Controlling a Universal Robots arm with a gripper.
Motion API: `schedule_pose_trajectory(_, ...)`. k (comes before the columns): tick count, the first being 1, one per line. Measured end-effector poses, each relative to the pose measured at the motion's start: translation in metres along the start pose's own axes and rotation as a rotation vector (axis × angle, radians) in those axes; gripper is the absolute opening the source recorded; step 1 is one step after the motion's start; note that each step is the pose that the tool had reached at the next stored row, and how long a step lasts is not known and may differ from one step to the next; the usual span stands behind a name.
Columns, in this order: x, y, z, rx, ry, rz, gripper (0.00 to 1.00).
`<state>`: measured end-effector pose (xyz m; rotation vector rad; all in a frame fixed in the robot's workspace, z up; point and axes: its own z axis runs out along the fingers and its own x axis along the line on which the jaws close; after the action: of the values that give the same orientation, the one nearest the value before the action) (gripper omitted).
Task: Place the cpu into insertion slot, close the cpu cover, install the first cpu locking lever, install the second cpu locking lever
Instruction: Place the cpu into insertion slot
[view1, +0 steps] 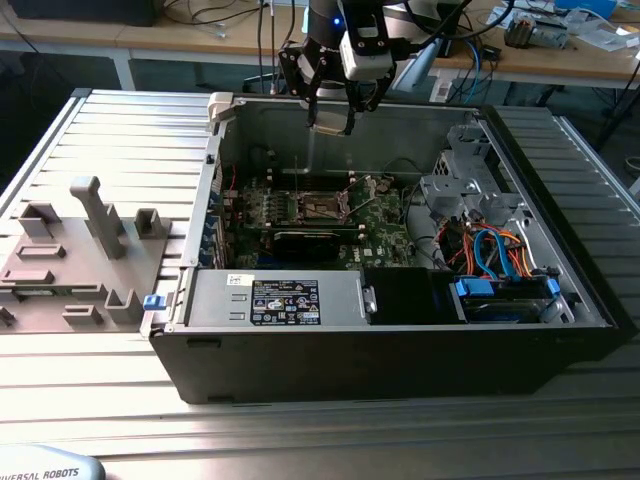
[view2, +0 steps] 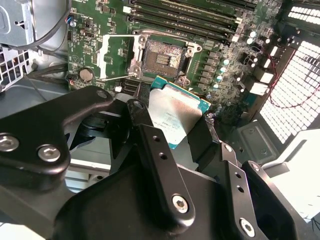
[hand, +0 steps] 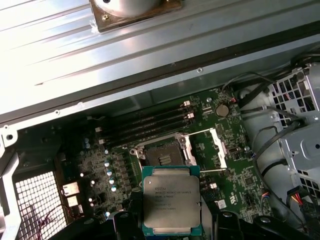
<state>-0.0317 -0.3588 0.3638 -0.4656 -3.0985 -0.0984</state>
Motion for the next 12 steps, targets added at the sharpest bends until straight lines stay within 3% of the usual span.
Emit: schedule_pose_trajectory(12,0.0,0.0,0.0001,0.0006,-0.0014,0.018,0.54)
